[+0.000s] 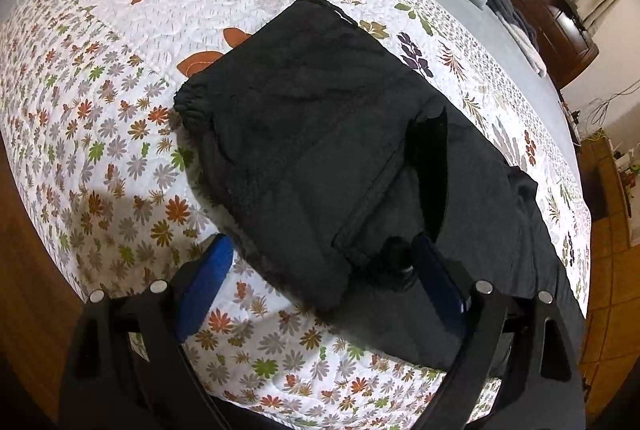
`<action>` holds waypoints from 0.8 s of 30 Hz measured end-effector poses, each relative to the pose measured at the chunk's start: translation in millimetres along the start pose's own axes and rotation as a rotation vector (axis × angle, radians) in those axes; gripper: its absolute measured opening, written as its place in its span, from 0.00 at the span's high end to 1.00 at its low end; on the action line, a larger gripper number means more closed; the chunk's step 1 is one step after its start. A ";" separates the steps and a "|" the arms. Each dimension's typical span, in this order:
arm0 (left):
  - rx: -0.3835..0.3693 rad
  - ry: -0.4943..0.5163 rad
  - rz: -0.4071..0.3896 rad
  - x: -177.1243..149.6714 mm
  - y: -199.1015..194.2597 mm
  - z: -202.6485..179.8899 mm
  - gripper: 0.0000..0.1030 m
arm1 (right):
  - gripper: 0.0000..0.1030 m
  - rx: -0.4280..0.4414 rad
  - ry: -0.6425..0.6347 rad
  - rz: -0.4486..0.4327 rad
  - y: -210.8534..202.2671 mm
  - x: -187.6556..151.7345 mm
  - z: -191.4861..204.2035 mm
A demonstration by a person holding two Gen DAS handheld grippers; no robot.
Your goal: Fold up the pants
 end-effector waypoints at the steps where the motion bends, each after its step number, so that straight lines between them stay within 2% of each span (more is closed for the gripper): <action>1: 0.002 0.003 -0.002 -1.0 -0.9 0.3 0.13 | 0.30 0.009 -0.006 -0.002 5.3 1.9 4.1; 3: 0.002 0.005 -0.003 -1.5 -1.3 -1.0 0.13 | 0.31 0.014 -0.008 -0.005 6.5 3.6 2.7; 6: -0.001 -0.002 -0.006 -2.3 -1.9 -0.3 0.13 | 0.40 0.004 -0.009 0.006 1.8 -3.1 -5.4; 12: 0.002 -0.008 -0.005 -3.4 -1.5 0.0 0.13 | 0.44 0.012 -0.002 0.017 -0.2 -7.4 -9.5; 15: 0.001 -0.013 -0.006 -3.1 -1.7 -0.3 0.13 | 0.75 0.001 0.005 0.024 -0.7 -6.8 -9.9; 16: 0.000 -0.018 -0.006 -3.0 -1.4 0.4 0.13 | 0.78 -0.018 -0.003 0.021 -1.1 -6.8 -8.6; 24: -0.011 -0.036 -0.015 -2.2 -3.1 4.5 0.13 | 0.82 -0.083 -0.084 0.021 7.3 -12.2 38.5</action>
Point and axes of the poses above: each gripper's, at about its wrist camera, not at the fingertips, and y roughly the way its jaws point, z to its left, x to its top, the point moved 6 cm from there along y, roughly the way its jaws point, and after that the axes turned 11 degrees about x, right-handed, at the moved point
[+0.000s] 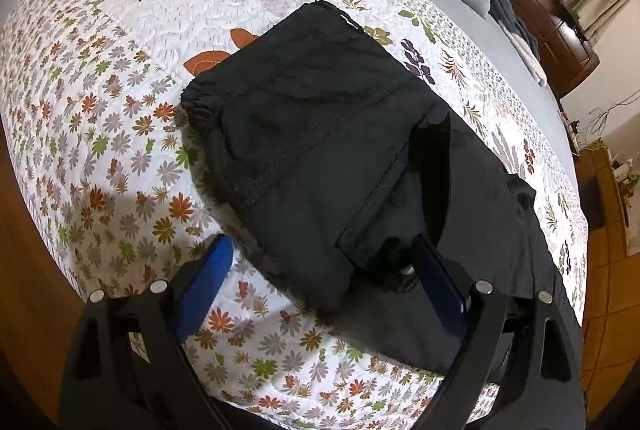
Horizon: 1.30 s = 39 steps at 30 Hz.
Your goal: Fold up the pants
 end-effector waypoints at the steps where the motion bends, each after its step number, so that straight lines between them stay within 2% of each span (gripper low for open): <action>1: -0.006 -0.001 -0.005 0.1 -1.1 0.3 0.13 | 0.82 -0.012 -0.020 0.004 1.2 -0.2 10.3; 12: -0.050 0.019 -0.043 4.4 -8.9 -3.8 0.13 | 0.83 -0.100 -0.249 0.036 16.1 -23.3 119.5; 17: -0.063 0.018 -0.059 10.8 -6.3 -6.5 0.13 | 0.83 -0.135 -0.362 0.060 27.3 -47.3 164.6; 30: -0.096 0.010 -0.068 7.2 -9.2 -4.4 0.13 | 0.83 -0.180 -0.511 0.114 53.1 -90.8 224.1; 39: -0.134 -0.025 -0.050 6.7 -7.4 1.0 0.13 | 0.83 -0.197 -0.615 0.175 75.3 -132.5 258.5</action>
Point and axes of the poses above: each gripper's, at about its wrist camera, not at the fingertips, and y roughly the way its jaws point, z to its left, x to its top, the point moved 6 cm from there along y, roughly the way its jaws point, and after that the axes turned 11 degrees about x, right-handed, at the moved point
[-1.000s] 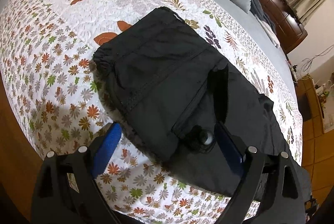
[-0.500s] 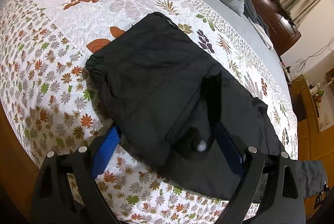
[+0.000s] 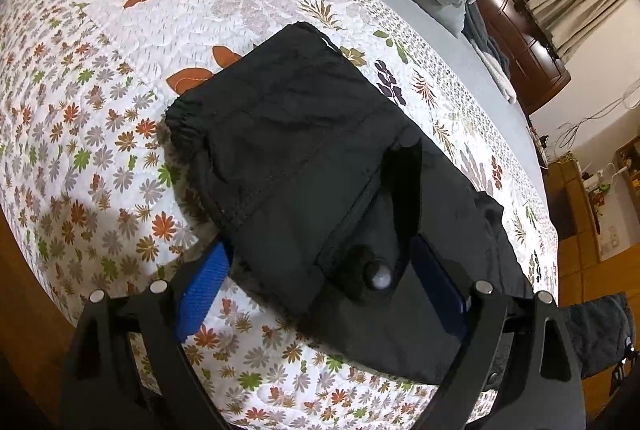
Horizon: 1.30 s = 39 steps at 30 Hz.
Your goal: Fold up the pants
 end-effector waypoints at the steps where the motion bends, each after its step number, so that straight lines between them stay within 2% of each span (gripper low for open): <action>1: -0.003 0.000 0.002 0.2 0.4 0.1 0.13 | 0.83 -0.004 -0.011 0.005 2.4 -1.3 6.3; 18: -0.034 -0.031 0.014 0.3 0.8 7.2 0.13 | 0.84 -0.046 -0.119 0.056 30.0 -22.8 65.0; 26: -0.031 -0.024 0.011 -0.2 -0.1 6.9 0.13 | 0.84 -0.034 -0.154 0.071 39.9 -34.3 85.5; 39: -0.020 -0.041 0.018 0.5 2.8 8.7 0.13 | 0.84 -0.092 -0.307 0.151 77.8 -65.1 119.9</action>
Point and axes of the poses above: each gripper's, at about its wrist camera, not at the fingertips, and y roughly the way its jaws point, z to its left, x to its top, the point moved 6 cm from there along y, roughly the way its jaws point, and after that the axes turned 11 degrees about x, right-handed, at the moved point
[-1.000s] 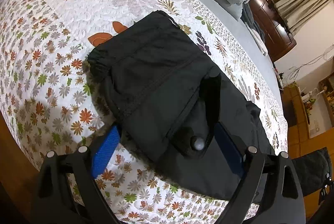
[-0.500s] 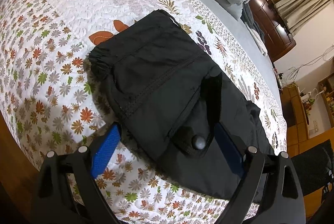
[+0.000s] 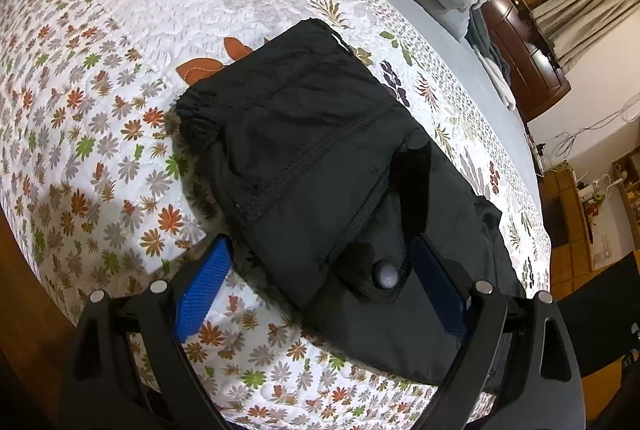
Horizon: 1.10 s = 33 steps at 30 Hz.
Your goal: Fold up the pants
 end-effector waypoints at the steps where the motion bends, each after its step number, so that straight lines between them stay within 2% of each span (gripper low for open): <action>1: 0.000 -0.002 0.000 0.1 0.0 0.5 0.13 | 0.84 -0.011 -0.014 0.008 4.7 -2.4 2.6; 16: 0.022 0.023 0.009 -0.7 4.8 -4.5 0.13 | 0.84 -0.048 -0.172 0.110 56.4 -38.9 34.6; 24: 0.037 0.038 0.009 0.3 7.8 -9.1 0.13 | 0.84 -0.017 -0.230 0.164 83.1 -58.0 49.5; 33: 0.024 0.036 0.008 -0.3 8.1 -9.7 0.13 | 0.84 -0.028 -0.290 0.208 99.4 -74.3 57.4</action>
Point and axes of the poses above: each gripper's, at about its wrist camera, not at the fingertips, and y roughly the way its jaws point, z to its left, x to its top, the point moved 6 cm from there along y, roughly the way its jaws point, and after that the axes turned 11 degrees about x, right-handed, at the moved point
